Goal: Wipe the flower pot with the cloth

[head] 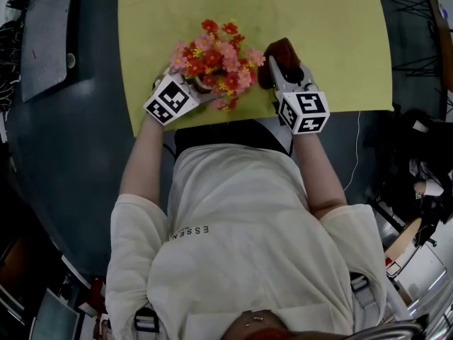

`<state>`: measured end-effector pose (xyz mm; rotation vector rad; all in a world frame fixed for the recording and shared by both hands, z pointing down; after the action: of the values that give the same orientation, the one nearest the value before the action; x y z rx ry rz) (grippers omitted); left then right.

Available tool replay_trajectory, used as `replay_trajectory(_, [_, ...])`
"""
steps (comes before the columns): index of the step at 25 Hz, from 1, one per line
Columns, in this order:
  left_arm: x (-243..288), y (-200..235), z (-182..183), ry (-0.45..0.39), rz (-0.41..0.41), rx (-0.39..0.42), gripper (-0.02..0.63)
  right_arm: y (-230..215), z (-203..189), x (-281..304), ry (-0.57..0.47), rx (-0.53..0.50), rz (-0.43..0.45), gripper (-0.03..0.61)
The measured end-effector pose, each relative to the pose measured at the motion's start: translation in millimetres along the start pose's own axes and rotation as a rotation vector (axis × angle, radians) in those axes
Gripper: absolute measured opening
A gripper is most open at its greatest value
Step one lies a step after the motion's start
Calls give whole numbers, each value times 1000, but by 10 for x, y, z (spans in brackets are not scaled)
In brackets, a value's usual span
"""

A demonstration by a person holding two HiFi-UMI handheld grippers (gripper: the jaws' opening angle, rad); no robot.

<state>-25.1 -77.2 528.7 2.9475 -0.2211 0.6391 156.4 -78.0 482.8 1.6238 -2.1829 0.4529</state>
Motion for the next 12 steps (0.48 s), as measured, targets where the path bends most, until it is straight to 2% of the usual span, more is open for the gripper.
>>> replay_trajectory(6, [70,-7,-3,-1,-13,-61,560,-41,-44,-71,13,5,12,58])
replay_trajectory(7, [82,0,7,0,-6,-71,577,-41,-47,-76,19,5,19,58])
replay_trajectory(8, [82,7,13,3,8,-81,616,-31,-49,-81,27,2,28,58])
replay_trajectory(12, [-67,-7,-5,11,98,-106,626,35,-49,-113,50,-2,57,58])
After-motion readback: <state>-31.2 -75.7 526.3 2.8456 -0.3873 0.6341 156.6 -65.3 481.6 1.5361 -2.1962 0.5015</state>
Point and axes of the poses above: the fingertips, and each gripper's own axes: x forward along the fingers, y to its left, z out of its top, the point moved 5 cm from there along -x, backward along the fingers, and after that the axes turned 5 degrees about -z, right-handed, at the moved point
